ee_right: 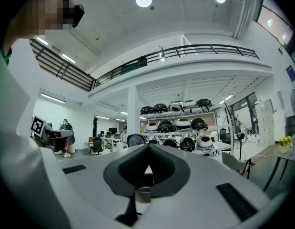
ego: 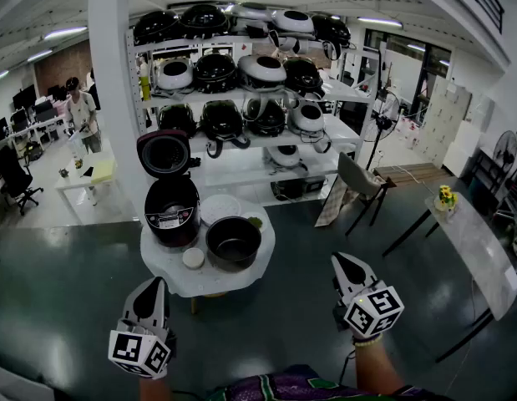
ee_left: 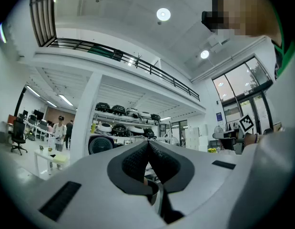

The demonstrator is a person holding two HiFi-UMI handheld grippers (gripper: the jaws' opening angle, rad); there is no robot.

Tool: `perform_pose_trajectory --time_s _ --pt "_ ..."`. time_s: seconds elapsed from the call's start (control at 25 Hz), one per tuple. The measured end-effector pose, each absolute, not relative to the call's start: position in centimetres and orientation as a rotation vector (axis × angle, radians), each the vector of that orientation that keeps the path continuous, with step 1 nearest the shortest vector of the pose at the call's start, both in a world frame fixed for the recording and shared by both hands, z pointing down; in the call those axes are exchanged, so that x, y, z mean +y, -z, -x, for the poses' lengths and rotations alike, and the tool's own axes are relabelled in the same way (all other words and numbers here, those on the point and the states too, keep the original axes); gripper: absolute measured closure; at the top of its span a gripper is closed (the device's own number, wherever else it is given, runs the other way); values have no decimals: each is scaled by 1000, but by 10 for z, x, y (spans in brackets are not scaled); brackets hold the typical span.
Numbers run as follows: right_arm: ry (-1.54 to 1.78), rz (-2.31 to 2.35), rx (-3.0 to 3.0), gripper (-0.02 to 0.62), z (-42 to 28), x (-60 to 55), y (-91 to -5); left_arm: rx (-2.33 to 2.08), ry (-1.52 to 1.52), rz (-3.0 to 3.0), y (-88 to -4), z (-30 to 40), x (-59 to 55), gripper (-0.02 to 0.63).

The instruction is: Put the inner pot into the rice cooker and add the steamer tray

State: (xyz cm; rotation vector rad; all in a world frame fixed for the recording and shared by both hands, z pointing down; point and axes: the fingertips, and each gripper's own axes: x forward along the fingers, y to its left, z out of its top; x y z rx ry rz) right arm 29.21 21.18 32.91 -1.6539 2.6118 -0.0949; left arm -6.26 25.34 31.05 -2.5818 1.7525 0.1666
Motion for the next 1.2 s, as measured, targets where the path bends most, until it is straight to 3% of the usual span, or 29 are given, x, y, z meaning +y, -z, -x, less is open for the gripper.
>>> perform_pose_trajectory --time_s 1.2 --pt "142 1543 2620 588 -239 200 -338 1788 -137 2636 -352 83 256 584"
